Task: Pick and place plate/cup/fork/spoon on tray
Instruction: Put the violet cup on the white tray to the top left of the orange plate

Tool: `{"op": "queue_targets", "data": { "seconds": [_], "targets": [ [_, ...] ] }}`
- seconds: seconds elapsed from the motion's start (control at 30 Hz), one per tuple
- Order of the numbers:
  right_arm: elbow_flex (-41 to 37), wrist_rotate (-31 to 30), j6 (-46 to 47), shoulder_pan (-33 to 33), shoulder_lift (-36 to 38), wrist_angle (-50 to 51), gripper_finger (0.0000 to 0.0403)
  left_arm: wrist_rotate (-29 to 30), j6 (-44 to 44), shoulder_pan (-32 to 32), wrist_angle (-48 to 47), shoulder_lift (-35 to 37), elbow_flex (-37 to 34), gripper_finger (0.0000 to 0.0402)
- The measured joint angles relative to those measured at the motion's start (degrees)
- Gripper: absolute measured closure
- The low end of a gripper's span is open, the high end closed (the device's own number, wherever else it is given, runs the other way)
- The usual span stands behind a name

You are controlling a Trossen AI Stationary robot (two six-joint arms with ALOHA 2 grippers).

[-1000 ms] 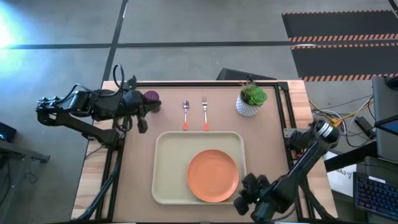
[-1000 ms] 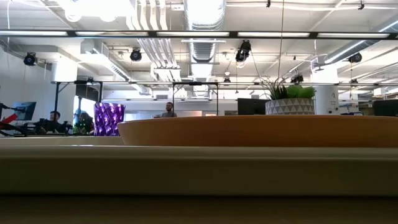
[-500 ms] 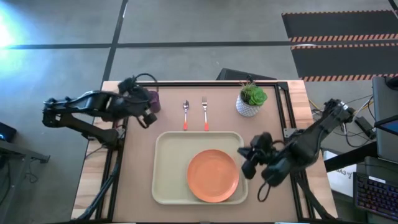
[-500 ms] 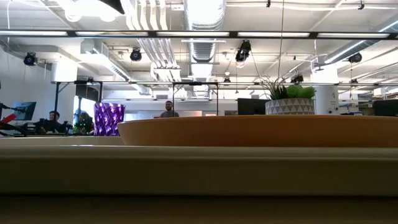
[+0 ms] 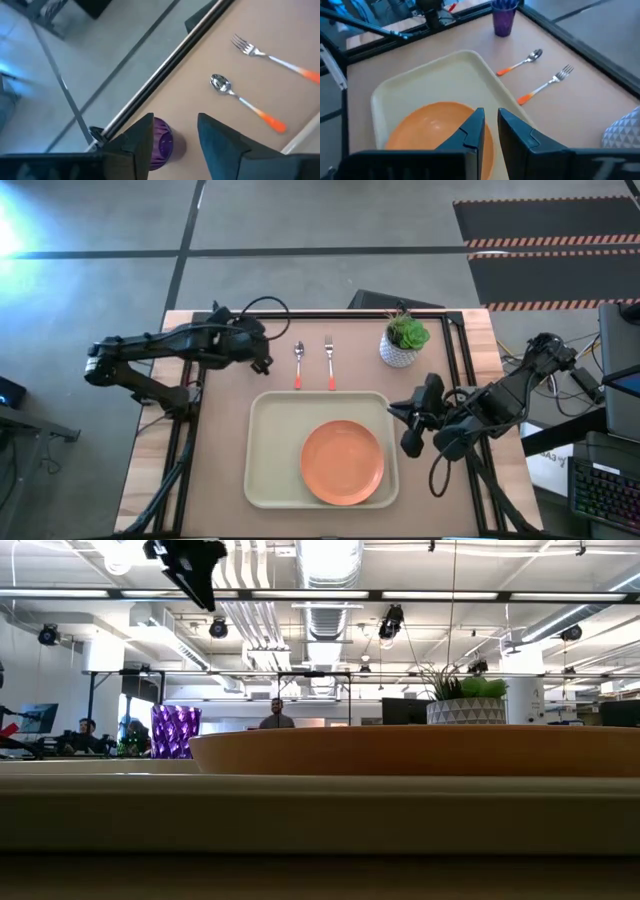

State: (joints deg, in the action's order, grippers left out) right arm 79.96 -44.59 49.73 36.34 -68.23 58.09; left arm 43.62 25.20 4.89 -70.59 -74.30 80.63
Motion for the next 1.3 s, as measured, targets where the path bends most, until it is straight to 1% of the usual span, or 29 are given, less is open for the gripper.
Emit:
{"op": "queue_targets", "data": {
  "seconds": [0.1,0.2,0.3,0.37,0.53,0.6,0.7,0.83,0.93,1.0,1.13,1.3],
  "targets": [
    [0.0,-6.58,-2.35,0.0,0.22,-0.05,0.0358,0.12,3.59,0.12,0.9,-1.14,0.3,0.0265],
    [0.36,-14.58,-8.71,-0.02,0.39,0.04,0.0358,-0.17,4.37,0.08,1.16,-1.47,0.3,0.0265],
    [2.15,-18.14,-12.57,-0.02,0.35,-0.24,0.0358,-4.08,4.03,0.11,0.77,-1.14,0.3,0.0265],
    [3.55,-18.49,-13.69,0.0,0.35,-0.38,0.0358,-7.1,3.06,0.08,-0.35,-0.54,0.22,0.0265],
    [5.91,-17.75,-17.58,0.0,0.35,-0.31,0.0358,-7.56,2.86,1.02,-8.61,0.15,-0.54,0.0265],
    [6.62,-16.28,-17.84,0.0,0.35,-0.36,0.0358,-9.52,2.92,2.31,-9.83,0.2,-0.86,0.0265],
    [6.93,-15.33,-17.85,0.0,0.35,-0.35,0.0358,-14.69,1.46,5.29,-9.58,0.02,-1.68,0.0265],
    [6.93,-14.93,-17.53,0.0,0.35,-0.33,0.0358,-16.85,-1.49,9.57,-9.58,-1.45,-2.74,0.0265],
    [6.93,-14.93,-17.16,0.0,0.35,-0.45,0.0358,-22.28,-3.39,13.33,-9.22,-1.82,-3.94,0.0265],
    [6.93,-14.86,-16.41,0.0,0.35,-0.49,0.0358,-24.74,-5.48,15.72,-9.02,-2.09,-5.27,0.0265],
    [6.93,-13.77,-15.8,0.0,0.35,-0.51,0.0358,-25.57,-8.67,19.8,-8.52,-2.71,-6.95,0.0265],
    [6.93,-13.37,-15.71,0.0,0.33,-0.54,0.0358,-28.41,-10.87,23.58,-4.44,-3.68,-8.39,0.0265]
  ]
}}
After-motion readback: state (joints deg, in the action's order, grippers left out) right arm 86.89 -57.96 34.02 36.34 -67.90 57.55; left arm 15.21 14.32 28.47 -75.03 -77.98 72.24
